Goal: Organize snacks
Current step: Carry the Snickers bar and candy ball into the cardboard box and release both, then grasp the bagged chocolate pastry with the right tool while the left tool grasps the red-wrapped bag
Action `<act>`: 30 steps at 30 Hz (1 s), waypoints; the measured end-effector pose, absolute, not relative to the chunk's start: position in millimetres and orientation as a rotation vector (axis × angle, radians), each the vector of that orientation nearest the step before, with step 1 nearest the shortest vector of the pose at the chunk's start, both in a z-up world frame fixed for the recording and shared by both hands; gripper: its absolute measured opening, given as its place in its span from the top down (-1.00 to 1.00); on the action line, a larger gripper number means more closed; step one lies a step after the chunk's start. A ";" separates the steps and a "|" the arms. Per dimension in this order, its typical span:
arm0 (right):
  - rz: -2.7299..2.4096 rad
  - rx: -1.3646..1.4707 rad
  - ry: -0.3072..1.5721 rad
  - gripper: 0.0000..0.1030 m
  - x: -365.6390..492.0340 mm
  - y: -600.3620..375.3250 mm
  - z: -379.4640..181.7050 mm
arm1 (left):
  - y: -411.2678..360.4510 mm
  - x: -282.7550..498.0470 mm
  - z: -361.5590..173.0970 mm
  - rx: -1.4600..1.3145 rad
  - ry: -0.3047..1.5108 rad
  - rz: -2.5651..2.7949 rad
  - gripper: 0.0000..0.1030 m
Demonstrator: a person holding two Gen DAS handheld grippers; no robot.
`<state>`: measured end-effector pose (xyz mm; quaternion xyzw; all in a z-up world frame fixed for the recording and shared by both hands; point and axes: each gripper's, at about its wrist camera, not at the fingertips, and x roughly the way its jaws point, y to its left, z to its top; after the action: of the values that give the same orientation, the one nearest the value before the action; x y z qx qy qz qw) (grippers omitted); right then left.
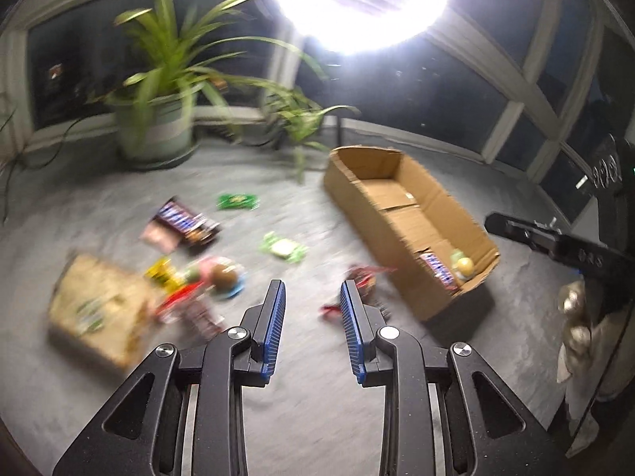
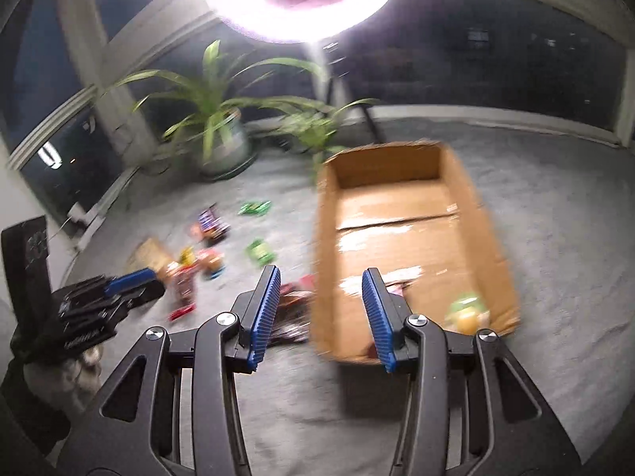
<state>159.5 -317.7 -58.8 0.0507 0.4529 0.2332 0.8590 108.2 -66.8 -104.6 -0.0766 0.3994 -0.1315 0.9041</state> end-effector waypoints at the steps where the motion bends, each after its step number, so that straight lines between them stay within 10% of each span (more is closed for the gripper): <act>1: 0.505 0.106 0.963 0.13 156.1 -309.5 -62.8 | -58.9 104.6 -107.0 -0.165 0.832 -0.256 0.47; 30: 0.362 0.111 1.179 -0.26 174.9 -231.3 -145.8 | -2.4 127.7 -175.2 -0.331 1.019 -0.213 0.06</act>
<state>174.9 -231.3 -145.8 0.0521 0.5527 0.1696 0.8143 127.7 -2.4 -175.2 -0.1576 0.4846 -0.1012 0.8545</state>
